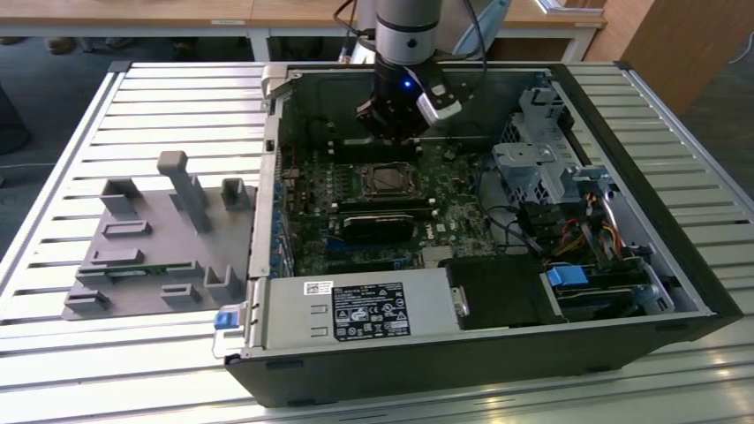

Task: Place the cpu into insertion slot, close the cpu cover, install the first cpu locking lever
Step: 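Install the first cpu locking lever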

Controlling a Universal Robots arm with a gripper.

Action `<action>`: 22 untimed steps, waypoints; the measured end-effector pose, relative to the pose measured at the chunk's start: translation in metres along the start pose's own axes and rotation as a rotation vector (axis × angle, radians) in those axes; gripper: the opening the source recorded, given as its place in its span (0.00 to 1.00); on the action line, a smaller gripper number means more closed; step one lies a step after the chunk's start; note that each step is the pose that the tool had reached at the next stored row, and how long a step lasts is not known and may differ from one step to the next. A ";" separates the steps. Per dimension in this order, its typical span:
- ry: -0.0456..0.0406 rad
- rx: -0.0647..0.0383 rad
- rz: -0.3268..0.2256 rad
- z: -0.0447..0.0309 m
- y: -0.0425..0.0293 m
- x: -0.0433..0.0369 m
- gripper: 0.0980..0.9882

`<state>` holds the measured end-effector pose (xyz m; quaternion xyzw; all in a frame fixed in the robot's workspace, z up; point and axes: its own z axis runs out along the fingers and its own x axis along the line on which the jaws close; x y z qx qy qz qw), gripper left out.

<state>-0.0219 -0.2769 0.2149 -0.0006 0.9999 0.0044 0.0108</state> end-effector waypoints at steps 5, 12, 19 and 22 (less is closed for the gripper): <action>-0.0005 0.000 0.000 -0.0029 -0.0059 0.0018 0.01; -0.0006 0.000 0.000 -0.0030 -0.0195 0.0019 0.01; -0.0007 0.000 0.000 -0.0030 -0.0231 0.0019 0.01; -0.0006 0.000 0.000 -0.0031 -0.0234 0.0019 0.01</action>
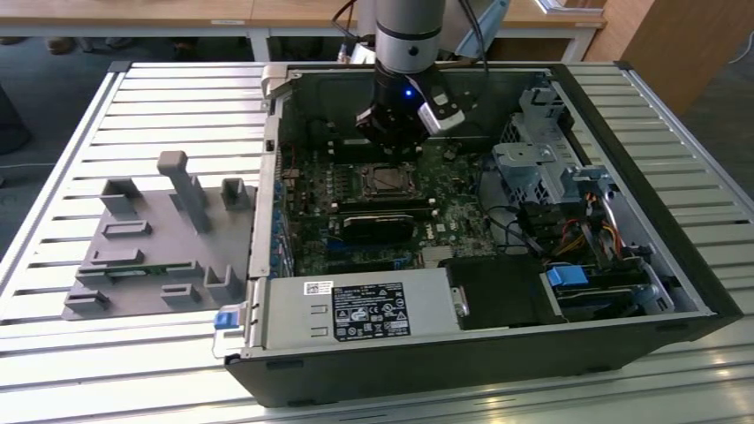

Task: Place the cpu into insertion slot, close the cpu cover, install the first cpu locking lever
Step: 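Install the first cpu locking lever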

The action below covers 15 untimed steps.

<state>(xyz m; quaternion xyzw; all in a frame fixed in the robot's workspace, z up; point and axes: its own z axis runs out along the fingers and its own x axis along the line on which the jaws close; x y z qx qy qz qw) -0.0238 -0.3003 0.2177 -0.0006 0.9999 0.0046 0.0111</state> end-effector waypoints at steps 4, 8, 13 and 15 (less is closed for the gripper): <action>0.0000 0.000 0.000 0.0000 -0.0006 0.0000 0.01; 0.0000 0.000 0.000 -0.0001 -0.0006 0.0000 0.01; 0.0000 0.000 0.000 -0.0005 -0.0007 0.0000 0.01; 0.0001 0.000 0.000 -0.0009 -0.0007 0.0000 0.01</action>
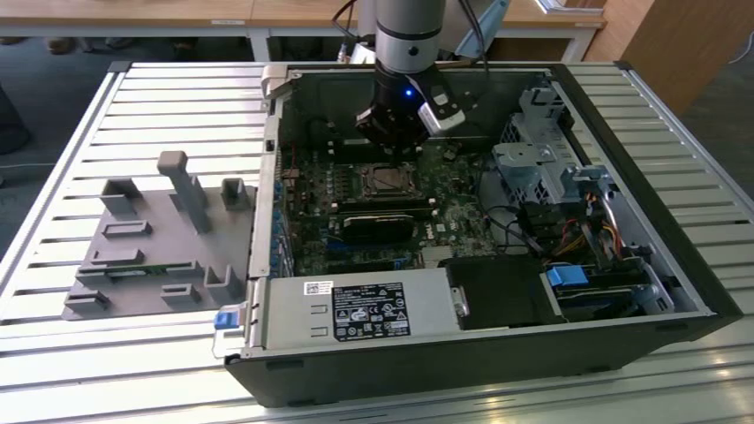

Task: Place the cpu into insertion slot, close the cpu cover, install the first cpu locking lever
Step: 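Install the first cpu locking lever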

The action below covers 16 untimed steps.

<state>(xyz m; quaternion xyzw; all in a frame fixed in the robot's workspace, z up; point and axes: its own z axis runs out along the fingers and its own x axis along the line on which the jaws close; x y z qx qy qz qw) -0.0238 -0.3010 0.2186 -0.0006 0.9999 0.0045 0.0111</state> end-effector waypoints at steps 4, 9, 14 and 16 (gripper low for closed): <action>-0.0001 0.000 0.000 -0.0057 0.0001 -0.0001 0.01; -0.0001 0.000 0.000 -0.0099 0.0001 -0.0002 0.01; -0.0004 -0.001 0.000 -0.0117 0.0002 -0.0003 0.01; -0.0003 0.000 0.000 -0.0118 0.0001 -0.0003 0.01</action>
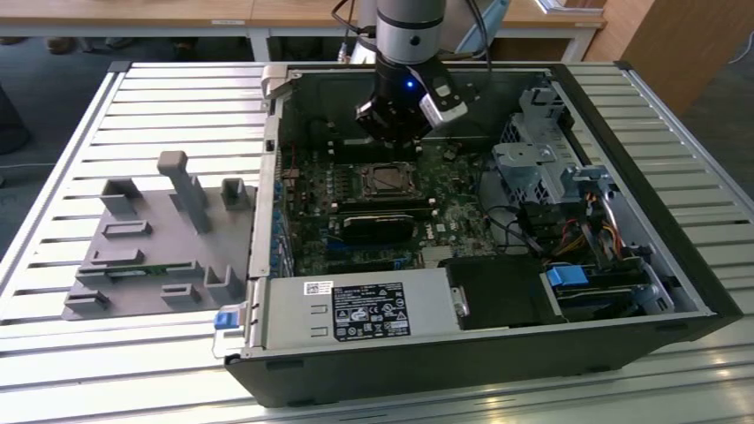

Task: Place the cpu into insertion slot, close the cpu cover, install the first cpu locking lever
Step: 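Install the first cpu locking lever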

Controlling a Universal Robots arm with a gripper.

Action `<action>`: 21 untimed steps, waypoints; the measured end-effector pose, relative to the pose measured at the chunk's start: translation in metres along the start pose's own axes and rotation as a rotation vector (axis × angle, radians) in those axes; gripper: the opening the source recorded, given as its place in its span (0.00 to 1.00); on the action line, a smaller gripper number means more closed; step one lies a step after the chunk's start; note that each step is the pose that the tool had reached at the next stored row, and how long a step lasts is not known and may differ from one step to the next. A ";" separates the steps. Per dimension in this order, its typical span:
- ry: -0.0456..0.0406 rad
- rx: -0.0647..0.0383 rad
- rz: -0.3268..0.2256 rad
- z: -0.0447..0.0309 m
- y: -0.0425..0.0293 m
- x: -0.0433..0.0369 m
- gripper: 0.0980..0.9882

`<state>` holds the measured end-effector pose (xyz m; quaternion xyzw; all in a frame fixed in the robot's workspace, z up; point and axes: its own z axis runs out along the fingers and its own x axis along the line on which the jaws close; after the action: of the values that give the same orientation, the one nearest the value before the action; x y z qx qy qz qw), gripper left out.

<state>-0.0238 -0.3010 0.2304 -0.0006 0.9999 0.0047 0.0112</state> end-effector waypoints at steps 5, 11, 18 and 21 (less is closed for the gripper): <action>0.0003 0.000 0.000 -0.0001 0.0000 -0.0010 0.01; -0.0035 0.000 0.000 -0.0002 0.0001 0.0003 0.01; -0.0035 -0.001 0.000 -0.0109 -0.0001 0.0002 0.01; -0.0035 -0.001 0.000 -0.0126 -0.0021 0.0003 0.01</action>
<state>-0.0243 -0.3032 0.2430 -0.0006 0.9999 0.0051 0.0130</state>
